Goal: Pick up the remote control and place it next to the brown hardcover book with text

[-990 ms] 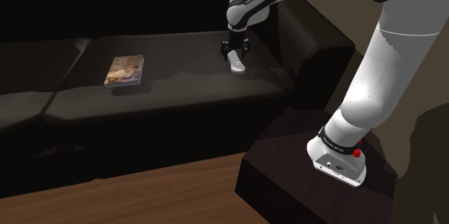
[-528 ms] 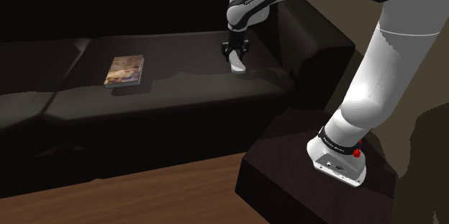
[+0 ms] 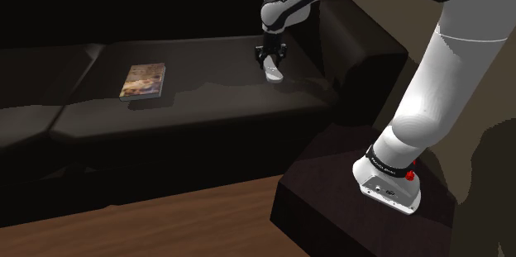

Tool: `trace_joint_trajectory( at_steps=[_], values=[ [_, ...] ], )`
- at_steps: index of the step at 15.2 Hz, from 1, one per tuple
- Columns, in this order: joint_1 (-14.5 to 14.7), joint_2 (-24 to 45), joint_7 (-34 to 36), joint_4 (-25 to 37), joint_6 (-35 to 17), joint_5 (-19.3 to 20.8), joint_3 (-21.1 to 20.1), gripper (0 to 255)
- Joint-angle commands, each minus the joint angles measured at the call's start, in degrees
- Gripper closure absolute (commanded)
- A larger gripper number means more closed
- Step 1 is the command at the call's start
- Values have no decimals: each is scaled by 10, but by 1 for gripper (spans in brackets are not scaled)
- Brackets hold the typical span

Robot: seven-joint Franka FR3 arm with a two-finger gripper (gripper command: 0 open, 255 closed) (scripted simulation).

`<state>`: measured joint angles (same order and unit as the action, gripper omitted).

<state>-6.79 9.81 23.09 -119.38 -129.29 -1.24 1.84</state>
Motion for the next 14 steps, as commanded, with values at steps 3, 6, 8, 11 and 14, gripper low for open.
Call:
trace_joint_trajectory(
  at_steps=[3, 6, 8, 11, 14],
  values=[
    [0, -14, 0, 14, 28, 1, 0, 255],
    [0, -25, 1, 24, 49, 2, 1, 255],
    [0, -32, 1, 32, 63, 2, 1, 255],
    [0, -41, 2, 44, 85, 3, 1, 255],
    [0, -49, 2, 58, 107, 3, 1, 255]
  ],
)
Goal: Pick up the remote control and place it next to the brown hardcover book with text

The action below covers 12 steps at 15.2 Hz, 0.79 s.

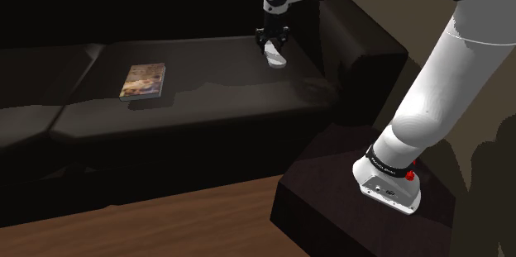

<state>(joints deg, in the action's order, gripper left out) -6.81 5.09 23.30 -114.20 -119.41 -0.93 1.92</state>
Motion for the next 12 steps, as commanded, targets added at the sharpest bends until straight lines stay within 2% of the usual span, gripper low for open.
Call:
trace_joint_trajectory(
  at_steps=[1, 12],
  values=[
    [0, -3, 0, 7, 10, 0, 0, 255],
    [74, 116, 130, 170, 53, 13, -51, 255]
  ],
)
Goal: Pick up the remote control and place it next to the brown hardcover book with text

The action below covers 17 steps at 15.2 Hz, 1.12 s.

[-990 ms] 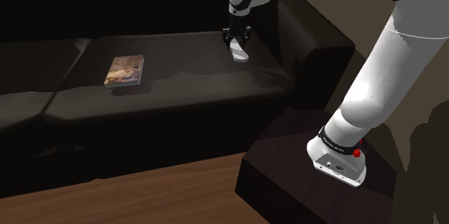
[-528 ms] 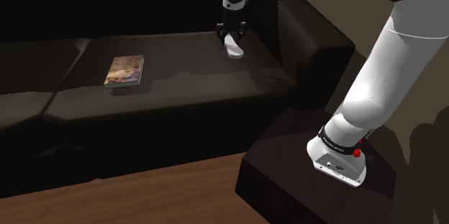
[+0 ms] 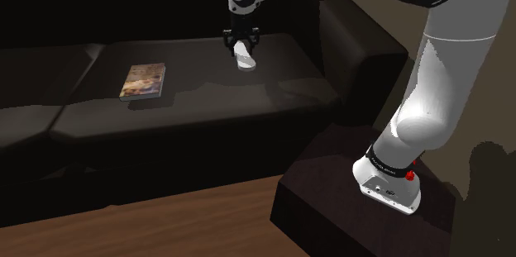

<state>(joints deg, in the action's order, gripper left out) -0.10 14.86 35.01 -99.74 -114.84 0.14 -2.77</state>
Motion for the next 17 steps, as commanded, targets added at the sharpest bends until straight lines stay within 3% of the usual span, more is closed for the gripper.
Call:
trace_joint_trajectory(
  at_steps=[1, 10, 14, 15, 16, 17],
  values=[
    [14, 32, 23, 45, 14, 4, -7, 255],
    [84, 189, 110, 288, 99, 24, -27, 255],
    [121, 302, 139, 478, 176, 34, -29, 255],
    [132, 348, 145, 558, 210, 36, -29, 255],
    [146, 423, 147, 691, 268, 39, -26, 255],
    [144, 402, 148, 646, 244, 38, -27, 255]
  ],
)
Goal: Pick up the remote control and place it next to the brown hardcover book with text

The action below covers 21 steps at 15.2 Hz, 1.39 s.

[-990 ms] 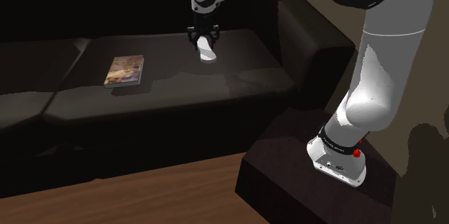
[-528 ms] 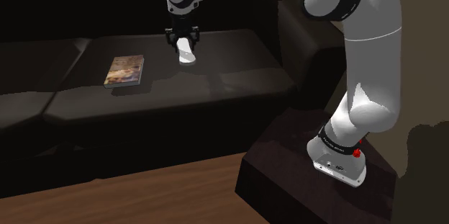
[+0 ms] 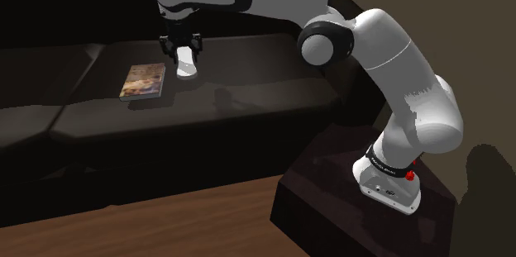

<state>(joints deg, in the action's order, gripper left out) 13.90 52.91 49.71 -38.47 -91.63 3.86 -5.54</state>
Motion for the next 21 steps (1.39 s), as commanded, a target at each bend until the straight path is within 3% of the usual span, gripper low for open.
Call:
trace_joint_trajectory(
  at_steps=[1, 13, 21],
  values=[
    [2, 11, 2, 6, -5, 1, 0, 255],
    [-6, -17, 5, -142, -126, 1, 0, 255],
    [-6, -17, 5, -142, -126, 1, 0, 255]
  ],
)
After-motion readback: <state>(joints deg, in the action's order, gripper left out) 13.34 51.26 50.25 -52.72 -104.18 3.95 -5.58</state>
